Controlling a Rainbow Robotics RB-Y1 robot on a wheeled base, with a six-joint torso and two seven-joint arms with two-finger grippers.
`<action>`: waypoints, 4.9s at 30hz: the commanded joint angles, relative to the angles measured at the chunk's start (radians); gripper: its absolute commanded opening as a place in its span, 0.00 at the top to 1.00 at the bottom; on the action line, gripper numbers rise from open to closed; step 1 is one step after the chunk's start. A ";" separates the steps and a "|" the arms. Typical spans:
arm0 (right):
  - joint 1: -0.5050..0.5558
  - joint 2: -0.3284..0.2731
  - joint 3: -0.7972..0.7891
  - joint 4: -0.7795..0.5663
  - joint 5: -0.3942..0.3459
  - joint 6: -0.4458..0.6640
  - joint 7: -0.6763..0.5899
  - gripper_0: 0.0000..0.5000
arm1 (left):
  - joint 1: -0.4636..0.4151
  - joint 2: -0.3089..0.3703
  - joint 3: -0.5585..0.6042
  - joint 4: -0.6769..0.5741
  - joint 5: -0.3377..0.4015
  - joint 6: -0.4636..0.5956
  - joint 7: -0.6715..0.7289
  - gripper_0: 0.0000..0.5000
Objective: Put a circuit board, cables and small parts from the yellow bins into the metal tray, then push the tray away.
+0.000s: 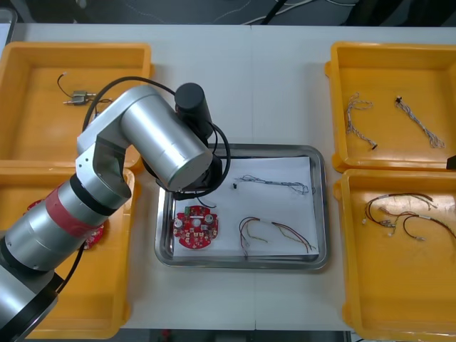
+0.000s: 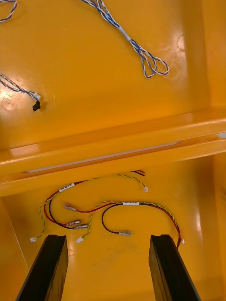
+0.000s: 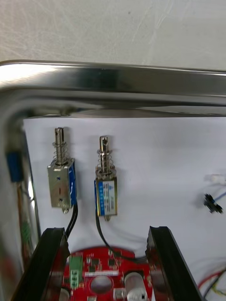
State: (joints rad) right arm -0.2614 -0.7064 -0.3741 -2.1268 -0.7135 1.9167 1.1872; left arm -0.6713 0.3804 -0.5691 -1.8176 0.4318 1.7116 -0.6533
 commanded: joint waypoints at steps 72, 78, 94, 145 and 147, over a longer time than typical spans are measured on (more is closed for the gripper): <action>-0.004 -0.028 0.182 -0.236 -0.192 0.003 0.026 0.00 | 0.131 0.617 0.630 -0.249 0.602 0.208 -0.447 0.00; -0.044 -0.027 0.285 -0.257 -0.234 0.003 0.055 0.00 | 0.131 0.615 0.630 -0.249 0.601 0.208 -0.448 0.00; -0.183 -0.016 0.675 -0.245 -0.141 0.003 0.224 0.00 | 0.133 0.615 0.630 -0.249 0.598 0.208 -0.451 0.00; -0.415 0.205 1.485 0.011 0.249 -0.285 0.483 0.00 | 0.134 0.615 0.640 -0.258 0.599 0.208 -0.462 0.00; -0.415 0.216 1.492 0.025 0.261 -0.283 0.483 0.00 | 0.134 0.615 0.640 -0.259 0.599 0.208 -0.460 0.00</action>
State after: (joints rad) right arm -0.6476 -0.5295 1.0879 -2.1081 -0.4717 1.6421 1.6584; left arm -0.5470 0.9511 0.0380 -2.0422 1.0354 1.9135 -1.0470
